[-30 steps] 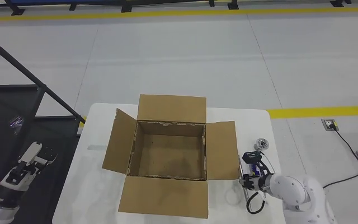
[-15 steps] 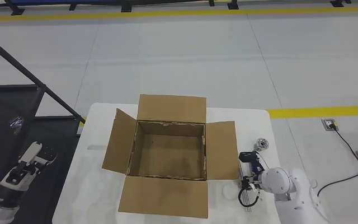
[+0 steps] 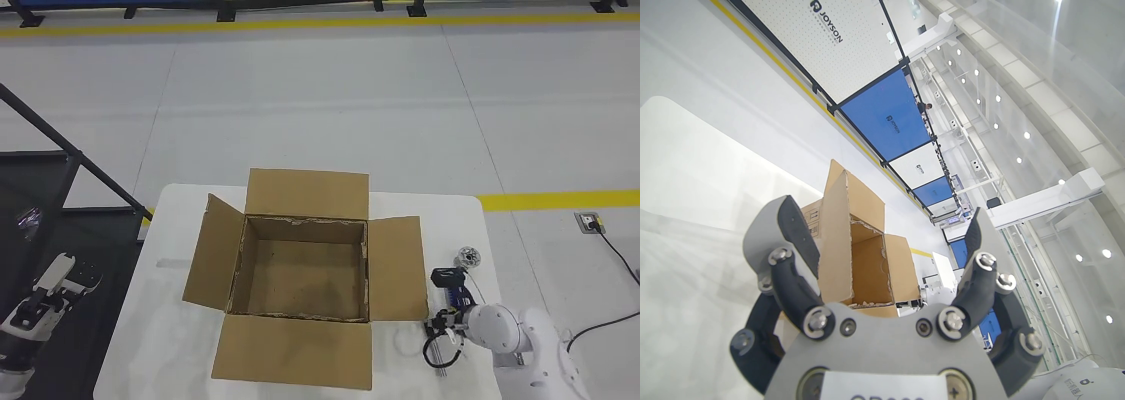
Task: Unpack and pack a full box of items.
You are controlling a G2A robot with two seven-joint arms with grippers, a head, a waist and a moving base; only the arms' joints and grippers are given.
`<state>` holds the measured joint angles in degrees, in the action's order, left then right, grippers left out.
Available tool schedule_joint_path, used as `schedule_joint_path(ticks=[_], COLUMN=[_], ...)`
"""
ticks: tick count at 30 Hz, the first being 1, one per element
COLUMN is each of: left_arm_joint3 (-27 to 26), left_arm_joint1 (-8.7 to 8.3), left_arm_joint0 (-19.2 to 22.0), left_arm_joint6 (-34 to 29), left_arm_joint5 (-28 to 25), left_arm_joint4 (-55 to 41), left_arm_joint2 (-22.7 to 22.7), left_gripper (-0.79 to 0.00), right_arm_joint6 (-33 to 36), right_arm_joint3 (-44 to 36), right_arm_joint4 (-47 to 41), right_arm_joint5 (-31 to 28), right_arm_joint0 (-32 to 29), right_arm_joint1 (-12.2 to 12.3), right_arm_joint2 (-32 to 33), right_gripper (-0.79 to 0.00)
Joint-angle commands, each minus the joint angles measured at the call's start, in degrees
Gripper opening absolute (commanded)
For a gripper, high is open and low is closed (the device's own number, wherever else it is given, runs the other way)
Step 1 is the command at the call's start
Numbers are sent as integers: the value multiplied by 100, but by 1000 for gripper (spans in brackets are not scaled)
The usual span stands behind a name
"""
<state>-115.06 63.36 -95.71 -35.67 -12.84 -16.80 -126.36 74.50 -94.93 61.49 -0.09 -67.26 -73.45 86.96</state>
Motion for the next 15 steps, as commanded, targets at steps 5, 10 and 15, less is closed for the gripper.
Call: schedule_joint_path(ticks=[5, 10, 15], left_arm_joint3=[0, 0, 0], left_arm_joint1=[0, 0, 0], left_arm_joint0=[0, 0, 0], left_arm_joint6=[0, 0, 0], left_arm_joint5=[0, 0, 0], left_arm_joint4=[0, 0, 0], left_arm_joint2=[0, 0, 0], left_gripper=[0, 0, 0], right_arm_joint6=[-875, -1162, -1162], right_arm_joint3=[-2158, -2612, -2612], right_arm_joint4=[187, 261, 261], right_arm_joint5=[477, 613, 613], right_arm_joint0=[-1372, -1743, -1743], right_arm_joint1=[49, 47, 47], right_arm_joint2=[560, 630, 630], right_gripper=[0, 0, 0])
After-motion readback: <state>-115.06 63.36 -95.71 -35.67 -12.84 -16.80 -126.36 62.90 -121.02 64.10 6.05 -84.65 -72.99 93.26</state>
